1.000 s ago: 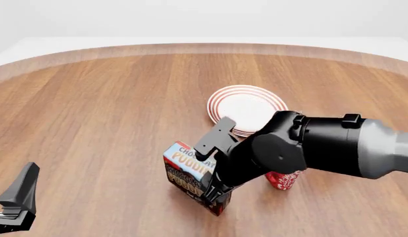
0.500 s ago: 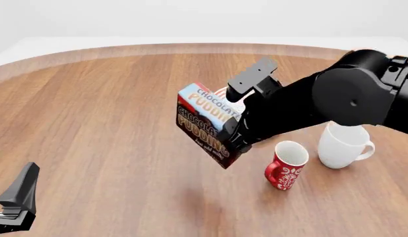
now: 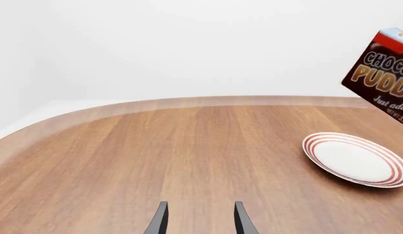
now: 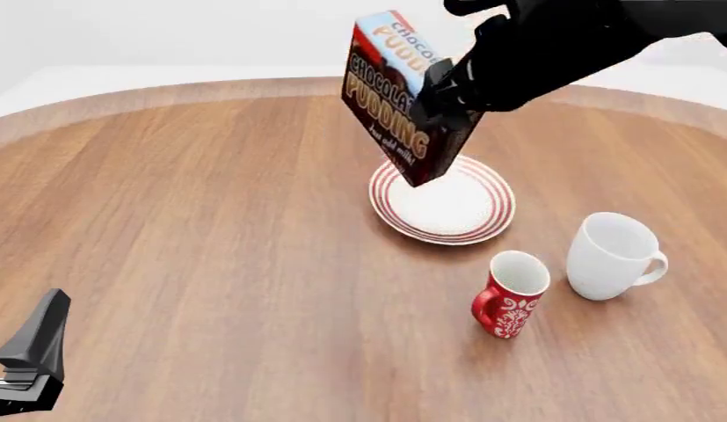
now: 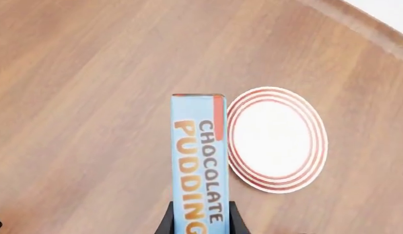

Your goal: Put the chocolate pudding to the right of the plate.

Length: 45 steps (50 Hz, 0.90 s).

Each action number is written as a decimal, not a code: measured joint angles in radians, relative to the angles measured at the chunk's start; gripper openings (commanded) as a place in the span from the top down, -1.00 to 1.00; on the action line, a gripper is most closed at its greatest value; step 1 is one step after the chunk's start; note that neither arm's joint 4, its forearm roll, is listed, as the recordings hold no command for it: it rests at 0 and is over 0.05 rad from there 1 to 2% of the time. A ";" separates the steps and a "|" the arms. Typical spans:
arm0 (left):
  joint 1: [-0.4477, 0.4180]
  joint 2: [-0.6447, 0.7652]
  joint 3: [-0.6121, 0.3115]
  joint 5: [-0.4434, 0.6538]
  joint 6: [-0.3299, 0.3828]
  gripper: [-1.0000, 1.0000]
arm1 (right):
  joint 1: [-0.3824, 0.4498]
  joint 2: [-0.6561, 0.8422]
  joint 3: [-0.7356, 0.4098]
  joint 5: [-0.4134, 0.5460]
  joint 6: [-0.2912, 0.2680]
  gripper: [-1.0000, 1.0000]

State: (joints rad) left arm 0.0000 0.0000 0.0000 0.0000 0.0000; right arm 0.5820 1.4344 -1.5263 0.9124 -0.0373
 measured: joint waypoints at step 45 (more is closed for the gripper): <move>0.000 0.000 0.000 0.000 0.000 -1.00 | -0.540 0.599 -0.824 0.296 -0.055 1.00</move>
State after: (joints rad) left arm 0.0000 0.0000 0.0000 0.0000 0.0000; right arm 0.0415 2.0337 -2.3500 1.2082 -0.0922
